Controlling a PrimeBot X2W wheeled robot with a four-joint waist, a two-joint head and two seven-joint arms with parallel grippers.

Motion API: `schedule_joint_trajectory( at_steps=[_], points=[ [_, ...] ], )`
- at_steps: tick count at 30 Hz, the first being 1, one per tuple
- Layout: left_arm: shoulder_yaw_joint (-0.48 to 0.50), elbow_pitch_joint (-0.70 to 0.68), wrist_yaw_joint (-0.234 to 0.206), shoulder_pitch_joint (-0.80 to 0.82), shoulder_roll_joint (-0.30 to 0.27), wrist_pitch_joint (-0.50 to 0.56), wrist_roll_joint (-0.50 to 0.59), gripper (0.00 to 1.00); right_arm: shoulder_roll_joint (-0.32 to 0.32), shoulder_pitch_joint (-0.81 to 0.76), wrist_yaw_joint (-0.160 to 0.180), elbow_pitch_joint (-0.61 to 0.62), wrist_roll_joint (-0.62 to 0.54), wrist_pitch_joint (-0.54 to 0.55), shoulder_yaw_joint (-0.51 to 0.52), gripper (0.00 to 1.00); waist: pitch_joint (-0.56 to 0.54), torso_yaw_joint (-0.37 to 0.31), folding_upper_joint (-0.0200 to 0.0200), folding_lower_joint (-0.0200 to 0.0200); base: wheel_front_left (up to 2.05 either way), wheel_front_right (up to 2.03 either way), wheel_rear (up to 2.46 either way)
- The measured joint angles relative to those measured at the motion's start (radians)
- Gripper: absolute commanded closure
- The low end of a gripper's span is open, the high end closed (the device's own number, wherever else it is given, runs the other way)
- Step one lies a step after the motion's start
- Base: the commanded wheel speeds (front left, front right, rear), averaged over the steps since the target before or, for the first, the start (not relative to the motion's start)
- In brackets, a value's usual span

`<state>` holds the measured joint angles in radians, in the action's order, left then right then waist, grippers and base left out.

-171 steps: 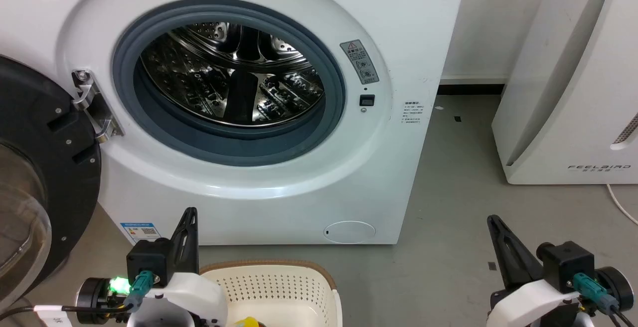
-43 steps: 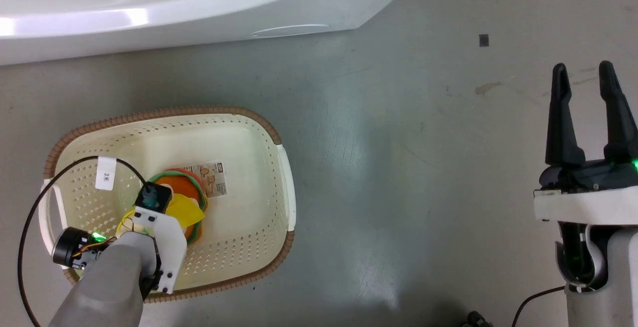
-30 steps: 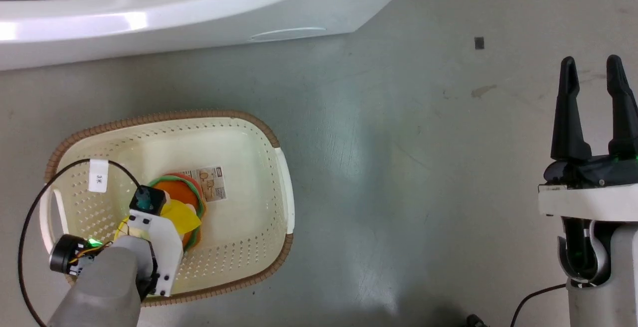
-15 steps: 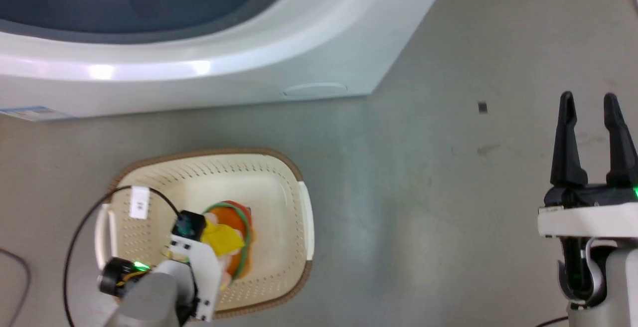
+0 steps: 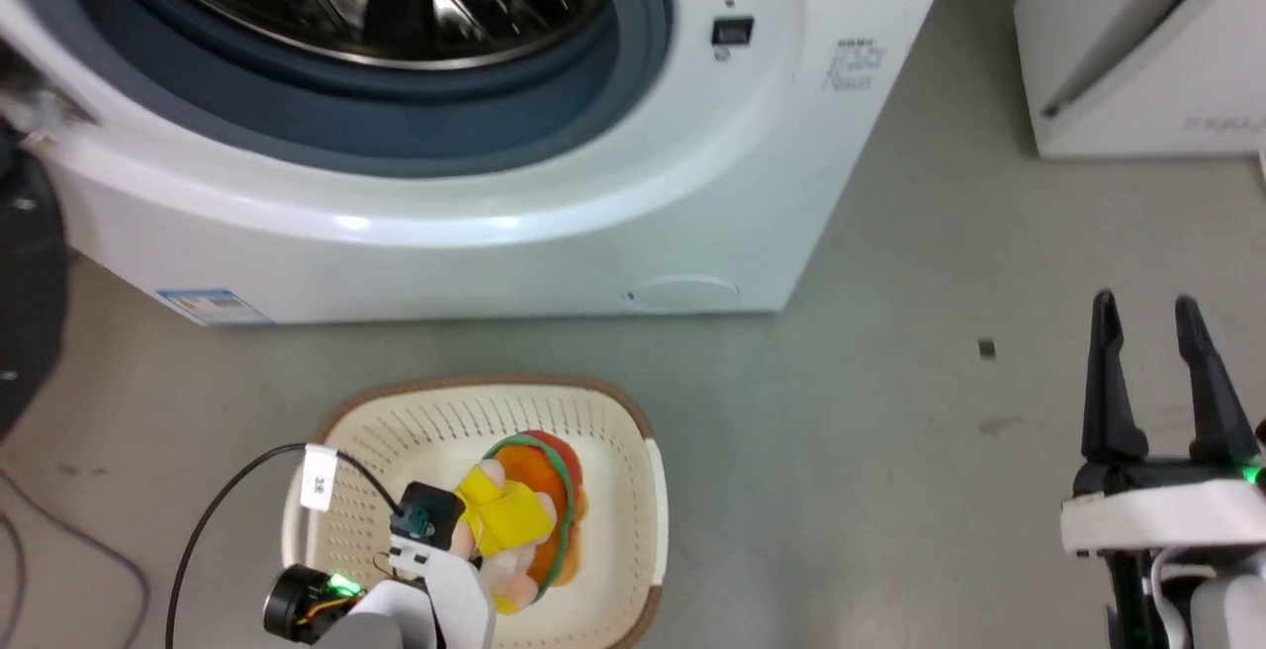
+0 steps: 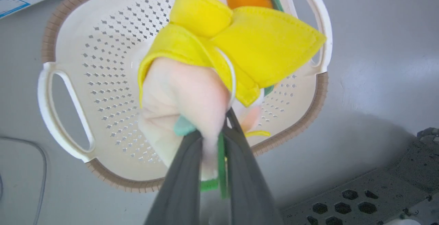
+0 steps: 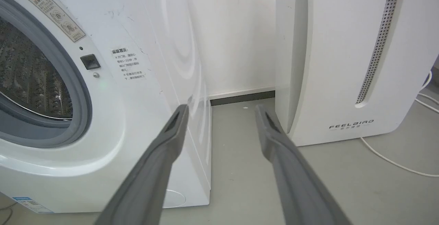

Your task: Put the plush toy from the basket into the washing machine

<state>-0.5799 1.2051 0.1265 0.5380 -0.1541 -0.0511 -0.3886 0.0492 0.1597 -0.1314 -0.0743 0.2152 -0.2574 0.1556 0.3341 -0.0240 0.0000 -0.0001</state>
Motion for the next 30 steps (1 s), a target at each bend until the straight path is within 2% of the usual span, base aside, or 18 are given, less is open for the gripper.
schedule_joint_trajectory(
  at_steps=[11,18,21,30],
  points=[
    [-0.045,-0.055,0.0,-0.034,-0.015,-0.154,-0.096,1.0,0.0,-0.081,0.0,-0.016,-0.004,0.0,0.017,0.0,-0.136,0.051,0.0,-0.0001,0.0,0.0,0.0],
    [-0.019,-0.105,-0.005,-0.032,-0.028,-0.198,-0.108,1.0,0.0,-0.106,0.0,-0.017,-0.005,0.0,0.019,0.0,-0.191,0.076,0.0,-0.0001,0.0,0.0,0.0],
    [-0.002,-0.167,-0.042,-0.03,-0.039,-0.198,-0.099,1.0,0.0,-0.112,0.0,-0.016,-0.005,0.0,0.02,0.0,-0.202,0.08,0.0,-0.0001,0.0,0.0,0.0],
    [0.172,-0.455,-0.145,-0.037,-0.085,-0.205,-0.058,1.0,0.0,-0.112,0.0,-0.011,-0.005,0.0,0.018,0.0,-0.192,0.064,0.0,0.0,0.0,0.0,0.0]
  ],
)
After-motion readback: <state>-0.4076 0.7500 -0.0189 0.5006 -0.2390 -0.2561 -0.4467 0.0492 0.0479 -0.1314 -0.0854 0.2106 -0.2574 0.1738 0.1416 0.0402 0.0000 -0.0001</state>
